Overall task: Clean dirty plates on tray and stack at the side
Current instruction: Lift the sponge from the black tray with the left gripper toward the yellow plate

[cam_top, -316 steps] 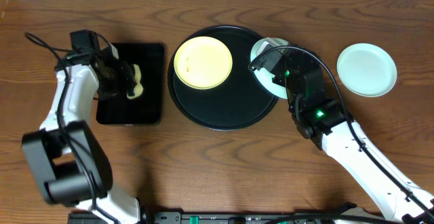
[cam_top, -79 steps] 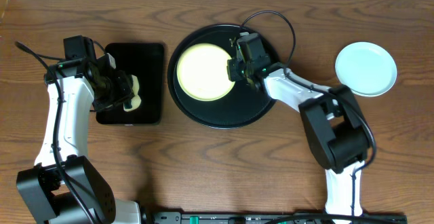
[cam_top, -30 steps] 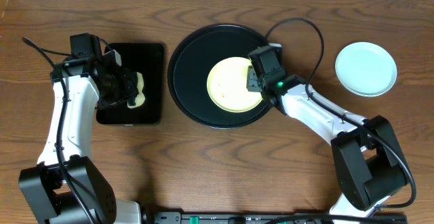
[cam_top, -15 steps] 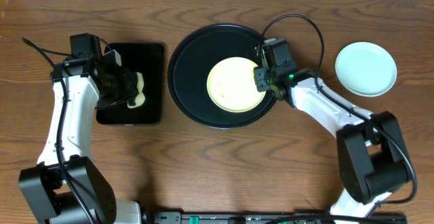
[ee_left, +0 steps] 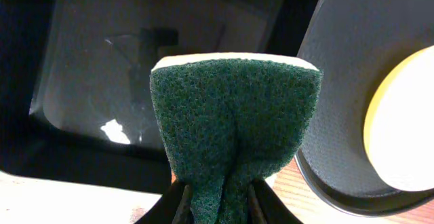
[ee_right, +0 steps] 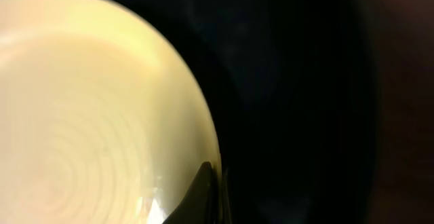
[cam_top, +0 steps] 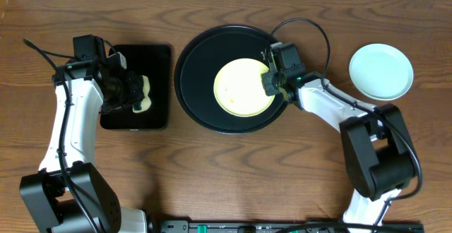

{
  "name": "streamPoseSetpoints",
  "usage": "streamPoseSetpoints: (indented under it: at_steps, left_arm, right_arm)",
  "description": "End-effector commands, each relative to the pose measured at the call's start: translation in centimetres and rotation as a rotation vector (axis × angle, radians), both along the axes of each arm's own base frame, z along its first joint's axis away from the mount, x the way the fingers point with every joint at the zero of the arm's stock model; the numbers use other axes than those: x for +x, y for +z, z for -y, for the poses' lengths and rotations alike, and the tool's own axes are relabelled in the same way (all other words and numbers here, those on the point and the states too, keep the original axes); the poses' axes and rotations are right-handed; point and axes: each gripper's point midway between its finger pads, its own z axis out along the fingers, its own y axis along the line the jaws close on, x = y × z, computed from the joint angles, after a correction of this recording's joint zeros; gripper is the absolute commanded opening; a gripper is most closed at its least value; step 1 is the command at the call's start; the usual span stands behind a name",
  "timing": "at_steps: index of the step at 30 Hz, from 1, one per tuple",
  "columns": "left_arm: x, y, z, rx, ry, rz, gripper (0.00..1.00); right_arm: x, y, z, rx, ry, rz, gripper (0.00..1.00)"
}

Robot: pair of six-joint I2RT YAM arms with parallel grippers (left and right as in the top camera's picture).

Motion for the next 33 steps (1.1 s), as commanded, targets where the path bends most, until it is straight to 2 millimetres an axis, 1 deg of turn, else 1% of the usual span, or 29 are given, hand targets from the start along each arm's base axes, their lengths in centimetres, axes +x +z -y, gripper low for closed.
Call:
streamPoseSetpoints:
  at_steps: [1,3,4,6,8,10,12,16,20,23,26,33]
  left_arm:
    - [-0.2,-0.2,-0.1,0.013,-0.016,-0.004,0.08]
    - [-0.2,-0.2,-0.1,0.014,-0.016,-0.004,0.08]
    - [-0.2,-0.2,-0.1,0.014,-0.016,-0.004,0.08]
    - [-0.2,-0.2,-0.1,0.014,-0.016,-0.005,0.08]
    - [-0.2,-0.2,-0.1,0.016,-0.025,-0.003,0.08]
    - [-0.2,-0.2,-0.3,0.032,-0.034,-0.004,0.08]
    - [-0.3,-0.4,-0.9,0.07,-0.026,-0.013,0.08]
    - [-0.4,-0.5,-1.8,0.118,-0.014,-0.021,0.08]
    - [-0.2,-0.5,-1.9,0.121,-0.013,-0.013,0.08]
    - [0.4,-0.6,-2.1,0.131,-0.011,0.004,0.08]
    - [1.2,-1.7,-3.2,0.181,-0.001,-0.002,0.08]
    - [1.6,-6.1,-3.3,0.163,-0.009,-0.096,0.08]
  right_arm:
    - [1.6,6.1,1.7,-0.031,-0.066,0.159,0.01]
    - [1.5,8.2,2.1,-0.017,-0.095,0.195,0.01]
    - [1.4,9.0,2.5,-0.007,-0.136,0.204,0.01]
    - [0.8,9.9,3.7,0.017,-0.254,0.2,0.01]
    - [0.0,9.8,4.3,0.03,-0.341,0.176,0.01]
    - [-0.7,9.0,4.5,0.034,-0.396,0.149,0.01]
    - [-1.0,8.2,4.3,0.033,-0.422,0.137,0.01]
    - [-1.1,7.4,3.0,0.027,-0.401,0.135,0.01]
    - [-1.3,7.5,2.2,0.014,-0.362,0.139,0.01]
    - [-1.4,7.4,2.1,0.006,-0.351,0.14,0.01]
    - [-1.3,7.4,2.0,0.008,-0.351,0.141,0.01]
    - [-1.3,7.5,2.0,0.009,-0.351,0.141,0.01]
